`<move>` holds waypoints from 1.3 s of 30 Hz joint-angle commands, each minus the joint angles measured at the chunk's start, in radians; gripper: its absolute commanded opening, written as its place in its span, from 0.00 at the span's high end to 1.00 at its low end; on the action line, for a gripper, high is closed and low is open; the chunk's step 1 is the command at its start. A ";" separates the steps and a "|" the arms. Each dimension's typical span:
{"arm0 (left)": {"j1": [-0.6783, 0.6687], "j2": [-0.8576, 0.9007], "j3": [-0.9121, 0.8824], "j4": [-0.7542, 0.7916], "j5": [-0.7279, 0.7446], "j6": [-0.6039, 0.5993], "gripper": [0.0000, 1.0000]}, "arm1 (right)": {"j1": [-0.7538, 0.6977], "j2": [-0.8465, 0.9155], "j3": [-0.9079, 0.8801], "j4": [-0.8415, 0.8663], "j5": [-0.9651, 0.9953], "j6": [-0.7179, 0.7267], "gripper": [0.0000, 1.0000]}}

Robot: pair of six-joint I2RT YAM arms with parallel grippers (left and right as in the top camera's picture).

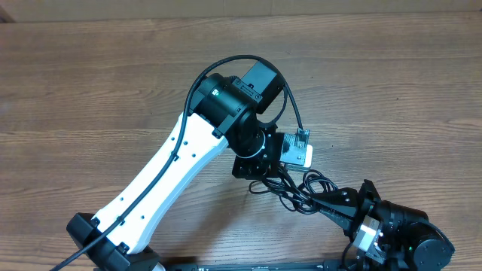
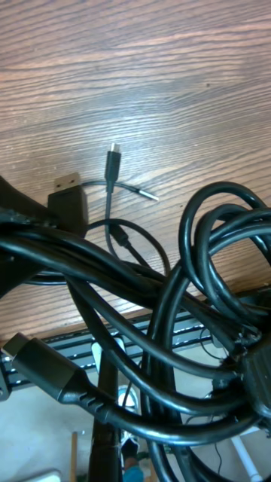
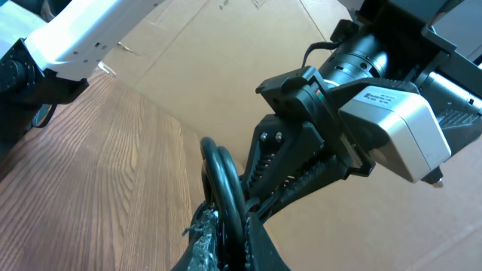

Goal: Untangle cables

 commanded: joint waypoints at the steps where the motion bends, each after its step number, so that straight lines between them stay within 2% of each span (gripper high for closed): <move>1: 0.030 0.002 0.000 0.008 -0.033 0.019 0.96 | 0.005 -0.002 0.011 0.002 -0.003 0.003 0.96; 10: 0.067 0.002 0.000 0.032 -0.034 -0.003 0.96 | 0.005 -0.002 0.011 -0.005 -0.003 0.003 0.96; 18: 0.160 0.002 0.000 0.129 -0.027 -0.191 0.96 | 0.005 -0.002 0.011 -0.008 -0.003 0.003 0.96; 24: 0.216 0.002 0.000 0.132 0.077 -0.196 0.96 | 0.005 -0.002 0.011 -0.033 -0.003 0.003 0.96; 33: 0.223 0.002 0.000 0.132 0.099 -0.196 0.96 | 0.005 -0.002 0.011 -0.051 -0.003 0.003 0.96; 37: 0.223 0.002 0.000 0.116 0.125 -0.196 0.92 | 0.005 -0.002 0.011 -0.051 -0.003 0.003 0.96; 39: 0.223 0.002 0.000 0.111 0.125 -0.196 0.81 | 0.005 -0.002 0.011 -0.051 -0.003 0.003 0.96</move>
